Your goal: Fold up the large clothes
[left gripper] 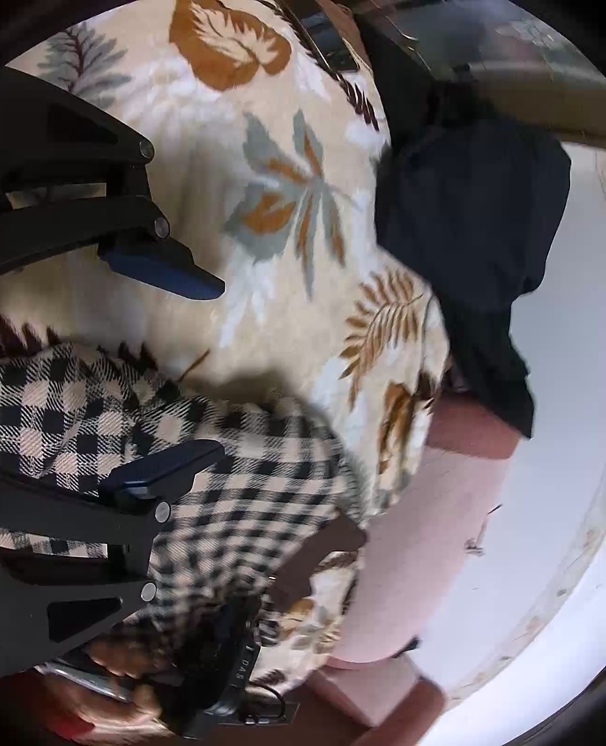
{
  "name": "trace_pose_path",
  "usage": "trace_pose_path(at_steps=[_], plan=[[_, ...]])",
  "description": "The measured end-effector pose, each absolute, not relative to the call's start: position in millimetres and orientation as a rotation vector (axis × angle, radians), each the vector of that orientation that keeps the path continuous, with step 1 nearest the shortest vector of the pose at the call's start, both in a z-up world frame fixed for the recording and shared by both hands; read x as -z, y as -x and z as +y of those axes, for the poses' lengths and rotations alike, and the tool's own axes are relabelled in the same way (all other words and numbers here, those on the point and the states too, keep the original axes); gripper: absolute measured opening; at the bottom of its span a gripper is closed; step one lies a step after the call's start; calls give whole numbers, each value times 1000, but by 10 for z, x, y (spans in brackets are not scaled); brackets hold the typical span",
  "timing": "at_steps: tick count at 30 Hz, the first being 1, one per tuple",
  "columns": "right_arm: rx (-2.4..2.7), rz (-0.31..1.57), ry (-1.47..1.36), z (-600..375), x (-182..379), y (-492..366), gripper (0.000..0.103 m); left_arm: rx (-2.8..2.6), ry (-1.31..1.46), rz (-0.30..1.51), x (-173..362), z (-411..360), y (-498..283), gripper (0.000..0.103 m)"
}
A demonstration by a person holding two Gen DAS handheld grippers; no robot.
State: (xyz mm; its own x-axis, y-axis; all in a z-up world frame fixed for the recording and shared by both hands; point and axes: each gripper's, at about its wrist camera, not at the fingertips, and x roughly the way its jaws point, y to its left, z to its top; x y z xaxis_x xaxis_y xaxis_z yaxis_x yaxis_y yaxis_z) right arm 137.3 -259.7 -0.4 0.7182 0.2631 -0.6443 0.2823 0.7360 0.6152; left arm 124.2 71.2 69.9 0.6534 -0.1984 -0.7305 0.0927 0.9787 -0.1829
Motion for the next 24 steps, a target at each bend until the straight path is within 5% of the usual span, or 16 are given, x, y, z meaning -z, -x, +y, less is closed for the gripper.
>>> trace_pose_path(at_steps=[1, 9, 12, 19, 22, 24], plan=[[43, 783, -792, -2798, 39, -1327, 0, 170, 127, 859, -659, 682, -1254, 61], [249, 659, -877, -3716, -131, -710, 0, 165, 101, 904, -509, 614, -1290, 61], [243, 620, -856, -3716, -328, -637, 9, 173, 91, 890, -522, 583, -1260, 62], [47, 791, -744, -3221, -253, -962, 15, 173, 43, 951, -298, 484, -1308, 67], [96, 861, -723, -3272, -50, -858, 2, 172, 40, 941, -345, 494, -1274, 67], [142, 853, -666, -3273, -199, -637, 3, 176, 43, 926, -406, 498, -1206, 67]])
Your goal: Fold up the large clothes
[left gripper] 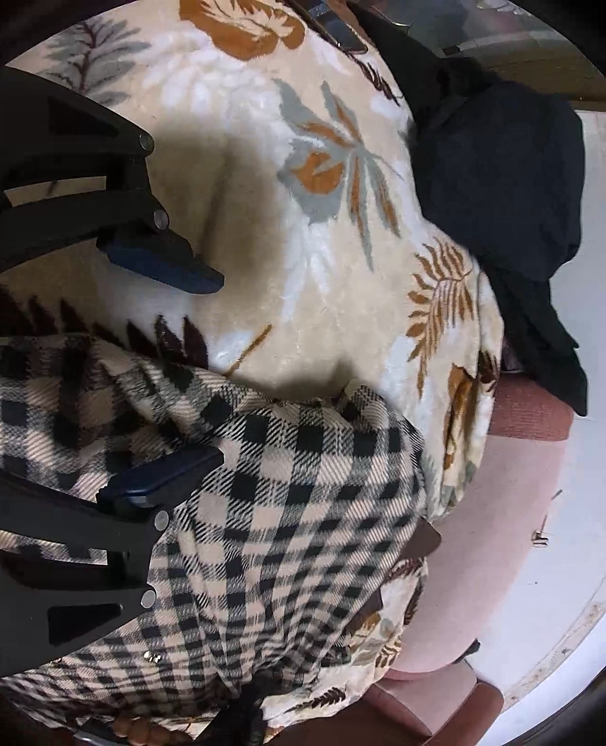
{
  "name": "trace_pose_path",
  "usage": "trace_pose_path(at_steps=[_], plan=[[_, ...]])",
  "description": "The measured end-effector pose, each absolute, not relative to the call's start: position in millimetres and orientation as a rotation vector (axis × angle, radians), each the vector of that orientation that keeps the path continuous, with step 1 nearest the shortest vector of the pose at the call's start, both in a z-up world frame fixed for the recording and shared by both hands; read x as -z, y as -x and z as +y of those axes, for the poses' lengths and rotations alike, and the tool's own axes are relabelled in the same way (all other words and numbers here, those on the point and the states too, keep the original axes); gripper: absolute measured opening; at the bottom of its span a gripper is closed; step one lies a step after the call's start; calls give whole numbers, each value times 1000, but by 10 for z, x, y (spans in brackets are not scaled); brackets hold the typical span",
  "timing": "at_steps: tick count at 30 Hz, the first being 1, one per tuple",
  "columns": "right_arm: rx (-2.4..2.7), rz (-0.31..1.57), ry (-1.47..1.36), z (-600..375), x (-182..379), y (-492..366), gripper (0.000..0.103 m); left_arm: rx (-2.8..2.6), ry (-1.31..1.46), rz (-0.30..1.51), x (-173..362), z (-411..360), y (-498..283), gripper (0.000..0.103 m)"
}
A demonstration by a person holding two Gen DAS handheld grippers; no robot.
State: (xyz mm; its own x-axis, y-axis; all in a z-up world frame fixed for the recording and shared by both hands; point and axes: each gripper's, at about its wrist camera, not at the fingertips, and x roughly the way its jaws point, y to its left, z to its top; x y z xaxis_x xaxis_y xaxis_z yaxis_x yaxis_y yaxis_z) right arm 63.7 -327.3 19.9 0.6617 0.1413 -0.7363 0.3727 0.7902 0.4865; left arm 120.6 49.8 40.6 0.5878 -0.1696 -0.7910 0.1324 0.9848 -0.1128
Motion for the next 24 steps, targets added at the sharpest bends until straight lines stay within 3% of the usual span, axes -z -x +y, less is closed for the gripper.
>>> trace_pose_path(at_steps=[4, 7, 13, 14, 16, 18, 20, 22, 24], plan=[[96, 902, -551, -3091, -349, -316, 11, 255, 16, 915, -484, 353, -1031, 67], [115, 1022, -532, -3034, -206, 50, 36, 268, -87, 927, -421, 161, -859, 67], [60, 1004, -547, -2989, -187, 1007, 38, 270, -121, 992, -313, 95, -493, 65], [50, 994, -559, -2965, -229, 1138, 38, 286, -80, 1012, -334, 134, -419, 62], [41, 948, -583, -2997, -331, 1420, 40, 301, -12, 1032, -407, 220, -263, 35], [76, 864, -587, -3072, -445, 1671, 43, 323, 54, 1039, -501, 316, -71, 33], [176, 809, -591, -3165, -513, 1864, 57, 312, 85, 990, -631, 444, 185, 39], [221, 807, -614, -3353, -470, 2054, 57, 264, 81, 935, -714, 585, 421, 68], [233, 847, -658, -3466, -341, 2167, 57, 219, 118, 922, -692, 759, 559, 75]])
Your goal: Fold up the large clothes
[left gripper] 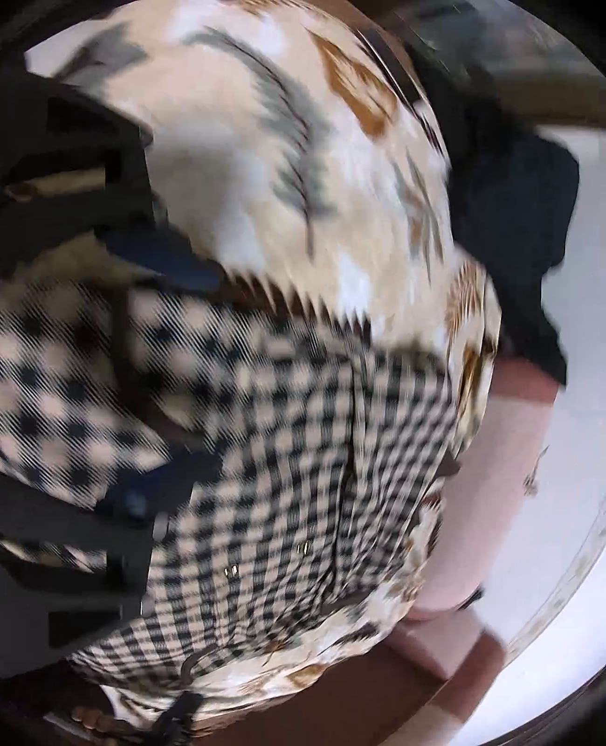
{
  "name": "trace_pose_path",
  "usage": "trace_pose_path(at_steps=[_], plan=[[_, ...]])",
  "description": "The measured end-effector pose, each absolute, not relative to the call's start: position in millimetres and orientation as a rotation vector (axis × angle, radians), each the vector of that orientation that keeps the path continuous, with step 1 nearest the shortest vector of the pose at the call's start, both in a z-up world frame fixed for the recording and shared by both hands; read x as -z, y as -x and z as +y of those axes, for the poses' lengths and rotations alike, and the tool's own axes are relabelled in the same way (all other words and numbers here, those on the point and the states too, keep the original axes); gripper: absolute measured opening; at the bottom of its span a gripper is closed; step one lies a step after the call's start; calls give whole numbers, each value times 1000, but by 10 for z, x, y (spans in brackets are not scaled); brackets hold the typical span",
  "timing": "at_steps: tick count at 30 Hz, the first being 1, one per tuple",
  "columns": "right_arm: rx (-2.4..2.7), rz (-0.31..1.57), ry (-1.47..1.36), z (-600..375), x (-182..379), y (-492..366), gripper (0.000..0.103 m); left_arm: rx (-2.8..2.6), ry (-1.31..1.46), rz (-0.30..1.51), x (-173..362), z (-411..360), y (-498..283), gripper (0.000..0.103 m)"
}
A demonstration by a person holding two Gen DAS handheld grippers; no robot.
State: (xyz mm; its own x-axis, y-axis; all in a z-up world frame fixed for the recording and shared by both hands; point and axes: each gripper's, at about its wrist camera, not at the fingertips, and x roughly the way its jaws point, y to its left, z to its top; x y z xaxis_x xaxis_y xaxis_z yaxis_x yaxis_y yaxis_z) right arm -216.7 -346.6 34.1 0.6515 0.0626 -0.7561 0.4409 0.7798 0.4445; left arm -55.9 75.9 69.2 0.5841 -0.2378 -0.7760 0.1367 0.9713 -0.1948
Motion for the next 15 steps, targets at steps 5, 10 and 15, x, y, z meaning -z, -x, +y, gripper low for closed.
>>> trace_pose_path(at_steps=[5, 10, 15], plan=[[90, 876, -829, -3471, -68, 2345, 58, 246, 338, 1046, -348, 1174, 618, 75], [4, 879, -906, -3414, -18, 2390, 58, 342, 327, 1072, -322, 1039, 805, 47], [-46, 866, -970, -3284, 27, 2457, 58, 375, 284, 1077, -294, 911, 1041, 35]])
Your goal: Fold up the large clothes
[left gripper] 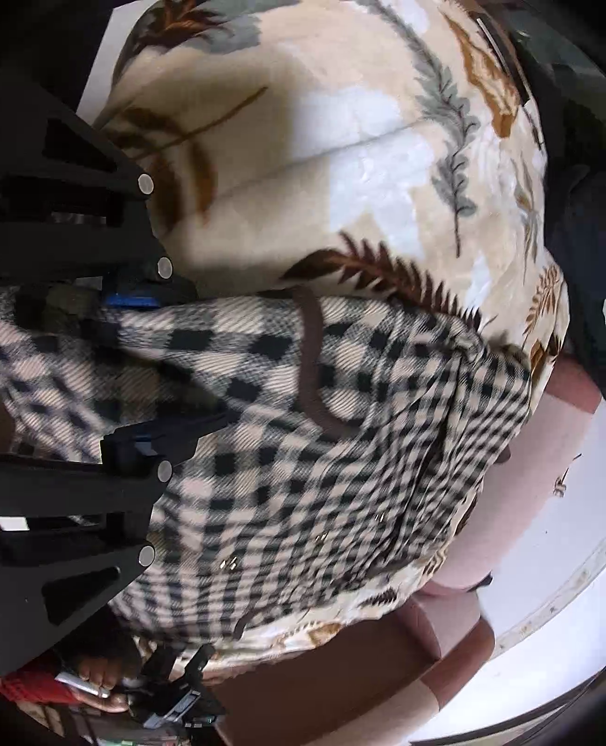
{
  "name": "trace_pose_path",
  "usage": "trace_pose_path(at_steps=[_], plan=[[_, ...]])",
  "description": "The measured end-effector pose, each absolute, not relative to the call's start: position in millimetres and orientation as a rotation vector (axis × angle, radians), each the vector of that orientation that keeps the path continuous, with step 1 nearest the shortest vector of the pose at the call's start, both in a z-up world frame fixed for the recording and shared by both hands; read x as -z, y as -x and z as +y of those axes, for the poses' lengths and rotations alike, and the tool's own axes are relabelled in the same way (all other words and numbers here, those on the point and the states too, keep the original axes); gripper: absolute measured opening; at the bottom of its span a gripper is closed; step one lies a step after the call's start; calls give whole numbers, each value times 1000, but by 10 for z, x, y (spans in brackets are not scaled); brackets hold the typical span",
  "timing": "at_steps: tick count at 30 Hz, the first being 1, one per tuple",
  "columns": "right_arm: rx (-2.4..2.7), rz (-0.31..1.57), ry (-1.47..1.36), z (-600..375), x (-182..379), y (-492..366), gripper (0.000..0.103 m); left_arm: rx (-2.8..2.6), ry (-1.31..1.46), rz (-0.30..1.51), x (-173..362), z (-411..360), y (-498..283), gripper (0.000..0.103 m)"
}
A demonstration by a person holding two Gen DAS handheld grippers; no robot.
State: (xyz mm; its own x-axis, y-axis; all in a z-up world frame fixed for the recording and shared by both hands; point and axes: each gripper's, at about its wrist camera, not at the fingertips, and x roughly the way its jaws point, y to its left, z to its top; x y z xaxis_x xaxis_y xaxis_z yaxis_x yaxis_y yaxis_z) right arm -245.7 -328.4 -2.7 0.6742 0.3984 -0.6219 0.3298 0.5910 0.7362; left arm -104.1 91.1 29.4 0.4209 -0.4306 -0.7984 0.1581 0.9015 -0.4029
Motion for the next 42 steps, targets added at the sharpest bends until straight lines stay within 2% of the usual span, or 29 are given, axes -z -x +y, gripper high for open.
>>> trace_pose_path(at_steps=[5, 9, 15, 17, 18, 19, 21, 22, 24, 26, 27, 28, 30, 32, 37, 40, 42], plan=[[-112, 889, -1007, -3121, 108, 2564, 55, 363, 290, 1084, -258, 906, 1190, 36], [-115, 904, -941, -2939, 35, 2618, 55, 373, 263, 1086, -254, 855, 1327, 49], [-101, 942, -845, -2800, 36, 2738, 51, 357, 159, 1086, -241, 737, 1518, 49], [-101, 948, -831, -2742, 36, 2773, 50, 347, 153, 1084, -243, 753, 1563, 41], [-98, 950, -823, -2717, 34, 2785, 49, 331, 152, 1082, -246, 775, 1577, 30], [-94, 952, -812, -2710, 32, 2807, 45, 325, 163, 1083, -246, 808, 1586, 22], [-87, 956, -800, -2684, 24, 2821, 31, 335, 209, 1086, -255, 881, 1588, 13], [-92, 961, -800, -2676, 31, 2821, 21, 340, 238, 1085, -271, 923, 1595, 12], [-100, 969, -790, -2633, 28, 2809, 20, 342, 269, 1084, -284, 972, 1610, 12], [-92, 974, -772, -2583, 22, 2773, 22, 341, 280, 1091, -266, 984, 1619, 13], [-91, 976, -765, -2574, 23, 2766, 22, 339, 282, 1097, -248, 982, 1620, 17], [-86, 979, -761, -2554, 25, 2749, 22, 338, 282, 1110, -223, 973, 1619, 33], [-81, 983, -758, -2565, 26, 2746, 22, 360, 295, 1144, -178, 948, 1614, 55], [18, 991, -687, -2540, -97, 2797, 24, 353, 291, 1145, -172, 935, 1627, 56], [77, 822, -408, -2201, -737, 2983, 31, 345, 277, 1138, -159, 911, 1617, 56], [-135, 861, -379, -1805, -721, 2741, 36, 341, 251, 1125, -195, 883, 1629, 49], [-85, 873, -302, -1593, -698, 2611, 36, 343, 252, 1117, -214, 894, 1644, 46]])
